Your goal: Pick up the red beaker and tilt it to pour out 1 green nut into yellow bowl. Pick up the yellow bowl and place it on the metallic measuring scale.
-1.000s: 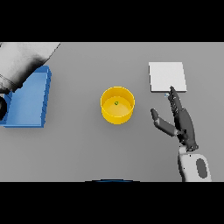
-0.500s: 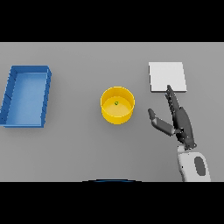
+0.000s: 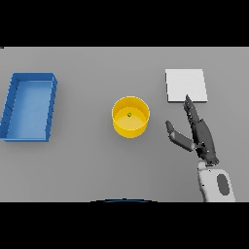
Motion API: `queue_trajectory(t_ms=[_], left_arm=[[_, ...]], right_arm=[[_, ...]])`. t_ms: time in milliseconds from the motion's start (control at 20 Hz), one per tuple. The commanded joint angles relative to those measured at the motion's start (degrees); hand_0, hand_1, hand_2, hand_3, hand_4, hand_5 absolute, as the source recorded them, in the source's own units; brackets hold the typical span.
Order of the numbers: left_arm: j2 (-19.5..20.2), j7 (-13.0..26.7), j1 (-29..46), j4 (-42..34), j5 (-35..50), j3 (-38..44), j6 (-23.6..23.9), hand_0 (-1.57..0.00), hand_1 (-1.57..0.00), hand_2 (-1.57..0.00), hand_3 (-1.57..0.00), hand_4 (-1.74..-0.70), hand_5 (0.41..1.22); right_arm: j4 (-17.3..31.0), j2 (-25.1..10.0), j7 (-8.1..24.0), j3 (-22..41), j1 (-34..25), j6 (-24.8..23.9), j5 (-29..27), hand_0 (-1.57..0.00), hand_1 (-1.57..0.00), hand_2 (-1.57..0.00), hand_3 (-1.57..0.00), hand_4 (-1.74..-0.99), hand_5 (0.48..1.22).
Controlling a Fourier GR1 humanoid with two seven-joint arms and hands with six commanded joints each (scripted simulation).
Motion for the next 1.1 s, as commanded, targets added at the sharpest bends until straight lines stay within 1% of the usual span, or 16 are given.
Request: queue_trajectory(t_ms=[0, 150, 250, 300, 350, 450, 550, 600, 700, 750, 800, 850, 900, 950, 1000, 1050], left_arm=[[0.22, 0.61, 2.48, -1.28, 1.52, 0.37, 1.41, -1.57, -1.57, -1.57, -1.47, -1.74, 1.221], [1.93, 3.93, 8.89, -7.5, 4.24, -0.32, 5.76, -1.57, -1.57, -1.57, -1.52, -1.74, 1.221], [3.94, 5.34, 11.74, -12.67, 5.29, -0.93, 8.27, -1.57, -1.57, -1.57, -1.45, -1.74, 1.221], [4.42, 5.57, 13.54, -14.98, 6.04, -1.23, 9.48, -1.57, -1.57, -1.57, -1.41, -1.74, 1.221], [5.58, 5.95, 15.14, -17.74, 6.77, -1.48, 10.35, -1.57, -1.57, -1.57, -1.39, -1.74, 1.221], [7.14, 8.39, 18.41, -23.31, 8.24, -2.26, 12.41, -1.57, -1.57, -1.57, -1.34, -1.74, 1.221], [8.23, 9.76, 19.58, -26.42, 9.26, -2.91, 14.66, -1.57, -1.57, -1.57, -1.32, -1.74, 1.146], [8.25, 9.08, 20.93, -27.34, 10.22, -3.16, 15.19, -1.57, -1.57, -1.57, -1.37, -1.68, 1.106], [8.95, 9.34, 22.72, -30.42, 11.68, -4.46, 16.18, -1.57, -1.57, -1.57, -1.44, -1.59, 0.962], [9.37, 9.75, 23.25, -31.35, 12.7, -4.94, 16.25, -1.57, -1.57, -1.57, -1.27, -1.5, 0.896], [10.04, 9.51, 24.24, -32.93, 13.23, -5.35, 15.36, -1.57, -1.57, -1.57, -1.09, -1.37, 0.847], [10.36, 9.62, 24.69, -33.87, 13.7, -5.36, 14.74, -1.57, -1.57, -1.57, -0.93, -1.25, 0.81], [11.18, 8.14, 26.01, -35.99, 15.55, -4.61, 13.2, -1.57, -1.52, -1.41, -0.85, -1.13, 0.779], [11.43, 7.52, 26.54, -37.04, 17.2, -3.98, 11.63, -1.44, -1.29, -1.16, -0.71, -1.05, 0.757], [11.84, 7.29, 27.57, -38.54, 18.39, -3.75, 10.81, -1.23, -1.04, -0.93, -0.58, -0.97, 0.735], [12.19, 6.58, 27.45, -39.71, 19.39, -3.35, 9.58, -0.98, -0.83, -0.75, -0.46, -0.92, 0.716]], right_arm=[[0.27, -0.03, -0.64, 0.14, 0.47, 0.01, 0.27, 0.0, 0.0, 0.0, 0.0, -1.306, 0.688], [-0.15, -0.07, -0.99, 0.46, 0.94, 0.04, 0.56, 0.0, 0.0, 0.0, 0.0, -1.304, 0.707], [-0.14, -0.18, -1.3, 0.65, 0.95, 0.1, 0.8, 0.0, 0.0, 0.0, 0.0, -1.309, 0.716], [0.34, -0.36, -0.42, 0.42, 0.23, 0.09, 0.79, 0.0, 0.0, 0.0, 0.0, -1.309, 0.72], [0.35, -0.32, -0.54, 0.41, -0.04, -0.11, 0.92, 0.0, 0.0, 0.0, 0.0, -1.315, 0.722], [0.22, -0.28, -0.43, 0.69, 0.16, -0.68, 1.73, 0.0, 0.0, 0.0, 0.0, -1.327, 0.724], [0.12, -0.42, -0.25, 0.42, 0.11, -0.09, 0.93, 0.0, 0.0, 0.0, 0.0, -1.335, 0.725], [0.06, -0.13, 0.13, 0.44, 0.01, -0.34, 0.89, 0.0, 0.0, 0.0, 0.0, -1.336, 0.727], [-0.15, -0.28, -0.23, 0.56, 0.03, -0.82, 1.6, 0.0, 0.0, 0.0, 0.0, -1.326, 0.728], [-0.58, -0.32, -0.17, 0.59, 0.18, -0.64, 1.37, 0.0, 0.0, 0.0, 0.0, -1.326, 0.73], [-0.86, -0.32, 0.19, 0.7, 0.33, -0.69, 1.46, 0.0, 0.0, 0.0, 0.0, -1.326, 0.731], [-0.75, -0.51, -0.01, 0.61, 0.44, -0.54, 1.38, 0.0, 0.0, 0.0, 0.0, -1.327, 0.73], [-0.79, -0.5, 0.16, 0.49, 0.34, -0.72, 1.34, 0.0, 0.0, 0.0, 0.0, -1.325, 0.731], [-1.09, -0.62, 0.23, 0.72, 0.6, -0.71, 1.66, 0.0, 0.0, 0.0, 0.0, -1.32, 0.731], [-0.34, -0.55, -0.07, 0.75, 0.53, -0.64, 1.73, 0.0, 0.0, 0.0, 0.0, -1.32, 0.729], [-0.44, -0.61, -0.08, 0.42, 0.2, -0.58, 1.28, 0.0, 0.0, 0.0, 0.0, -1.321, 0.727]])
